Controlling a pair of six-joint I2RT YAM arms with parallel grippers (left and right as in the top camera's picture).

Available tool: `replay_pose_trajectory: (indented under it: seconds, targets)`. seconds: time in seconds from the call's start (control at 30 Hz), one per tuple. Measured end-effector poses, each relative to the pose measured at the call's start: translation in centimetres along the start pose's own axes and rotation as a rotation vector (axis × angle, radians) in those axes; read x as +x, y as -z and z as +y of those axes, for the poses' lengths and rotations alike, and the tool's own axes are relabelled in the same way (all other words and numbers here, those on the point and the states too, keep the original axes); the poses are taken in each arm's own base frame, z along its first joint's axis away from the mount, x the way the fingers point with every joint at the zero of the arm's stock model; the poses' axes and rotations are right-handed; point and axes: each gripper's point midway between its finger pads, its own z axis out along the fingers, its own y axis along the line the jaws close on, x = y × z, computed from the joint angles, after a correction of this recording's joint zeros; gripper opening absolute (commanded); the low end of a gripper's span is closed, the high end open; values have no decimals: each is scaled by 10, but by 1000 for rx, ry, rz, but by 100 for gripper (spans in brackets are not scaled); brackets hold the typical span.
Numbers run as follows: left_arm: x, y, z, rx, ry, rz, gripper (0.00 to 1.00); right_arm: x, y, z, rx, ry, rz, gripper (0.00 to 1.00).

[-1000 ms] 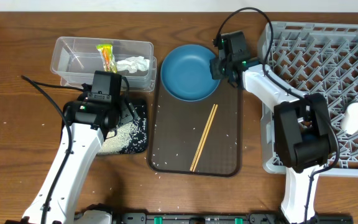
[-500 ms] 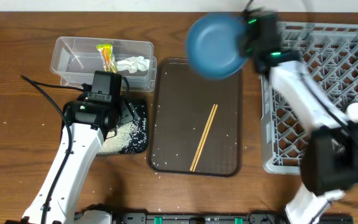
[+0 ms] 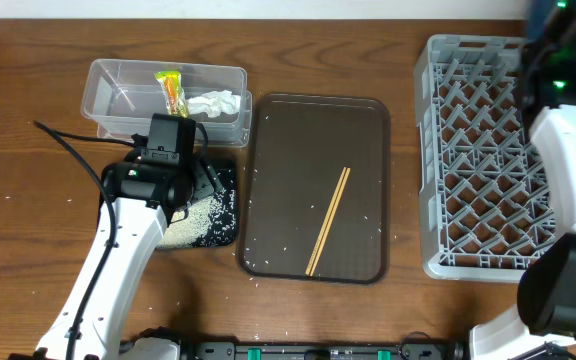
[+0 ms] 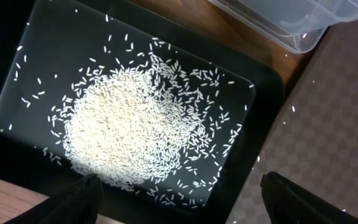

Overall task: Sort waste into correct bins and load items into the dishwasher rack
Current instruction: 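Carry the blue plate with the right gripper into the rack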

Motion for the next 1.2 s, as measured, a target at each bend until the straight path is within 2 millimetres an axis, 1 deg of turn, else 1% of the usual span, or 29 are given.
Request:
replay_pose_trajectory:
  seconds: [0.07,0.17,0.3,0.43,0.57,0.67,0.87,0.97,1.03,1.07,1.13,1.2]
  targets:
    - [0,0,0,0,0,0,85,19,-14,-7,47,34,61,1]
    - [0,0,0,0,0,-1,84,42,-29,0,72,84,123,1]
    - [0,0,0,0,0,0,84,68,-44,25,61,151,179,1]
    - [0,0,0,0,0,0,84,85,-48,48,28,199,216,1]
    - [0,0,0,0,0,0,84,88,-43,53,20,188,236,1]
    - [0,0,0,0,0,1,85,91,-35,58,11,184,267,1]
    - [0,0,0,0,0,0,84,95,-12,72,-7,156,311,1]
    - [0,0,0,0,0,0,85,100,0,75,3,158,340,2]
    - [0,0,0,0,0,0,85,104,7,76,7,157,360,4]
    - [0,0,0,1,0,0,84,106,11,78,4,161,369,8]
    - [0,0,0,0,0,0,84,111,20,81,-5,169,389,17]
    - [0,0,0,0,0,0,84,119,29,87,-24,179,411,29]
